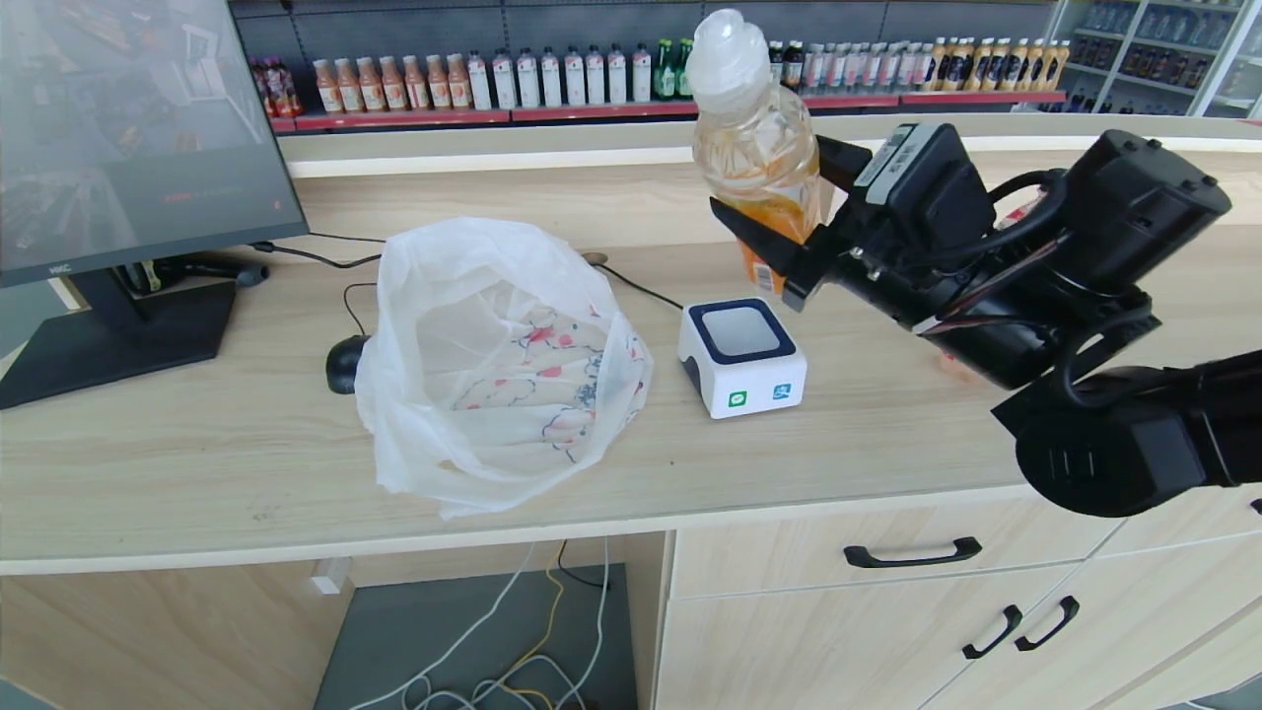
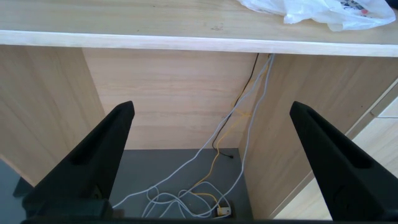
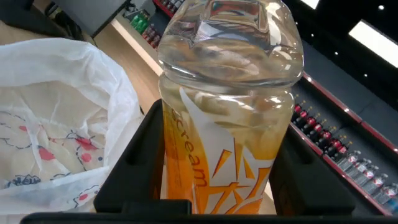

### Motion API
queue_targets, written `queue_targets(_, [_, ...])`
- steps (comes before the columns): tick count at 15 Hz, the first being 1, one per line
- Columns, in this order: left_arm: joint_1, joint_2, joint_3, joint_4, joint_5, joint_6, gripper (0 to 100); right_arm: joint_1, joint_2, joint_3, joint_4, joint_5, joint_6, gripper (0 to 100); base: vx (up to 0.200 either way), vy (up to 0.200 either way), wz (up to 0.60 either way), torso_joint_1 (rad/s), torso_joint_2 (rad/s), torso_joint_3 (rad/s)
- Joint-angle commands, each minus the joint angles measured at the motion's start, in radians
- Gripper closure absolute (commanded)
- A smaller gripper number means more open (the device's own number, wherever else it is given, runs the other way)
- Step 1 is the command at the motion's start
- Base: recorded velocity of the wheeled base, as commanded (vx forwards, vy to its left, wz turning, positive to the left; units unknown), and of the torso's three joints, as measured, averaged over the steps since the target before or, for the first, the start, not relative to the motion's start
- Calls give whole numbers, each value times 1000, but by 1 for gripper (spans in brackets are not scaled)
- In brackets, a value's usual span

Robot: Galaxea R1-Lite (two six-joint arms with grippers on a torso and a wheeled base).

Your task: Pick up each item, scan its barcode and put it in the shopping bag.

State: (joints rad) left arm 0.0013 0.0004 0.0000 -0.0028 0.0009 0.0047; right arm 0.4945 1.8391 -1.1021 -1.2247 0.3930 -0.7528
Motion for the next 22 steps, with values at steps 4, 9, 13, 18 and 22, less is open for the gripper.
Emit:
queue_targets(4, [0,0,0,0,1,0,0,-2,-95,11,-1,-72,178,100,0,0,0,0,0,0])
queue_targets(9, [0,0,0,1,1,0,0,-22,-95,80,-75,-123,392,100,0,0,0,0,0,0])
queue_targets(13, [0,0,0,0,1,0,0,-40,-95,166,-193,-270,547,100,0,0,0,0,0,0])
queue_targets(18, [0,0,0,1,1,0,0,-45,-95,189,-213,-388,584,100,0,0,0,0,0,0])
queue_targets(22, [0,0,0,1,1,0,0,-42,-95,196,-242,-382,599,100,0,0,0,0,0,0])
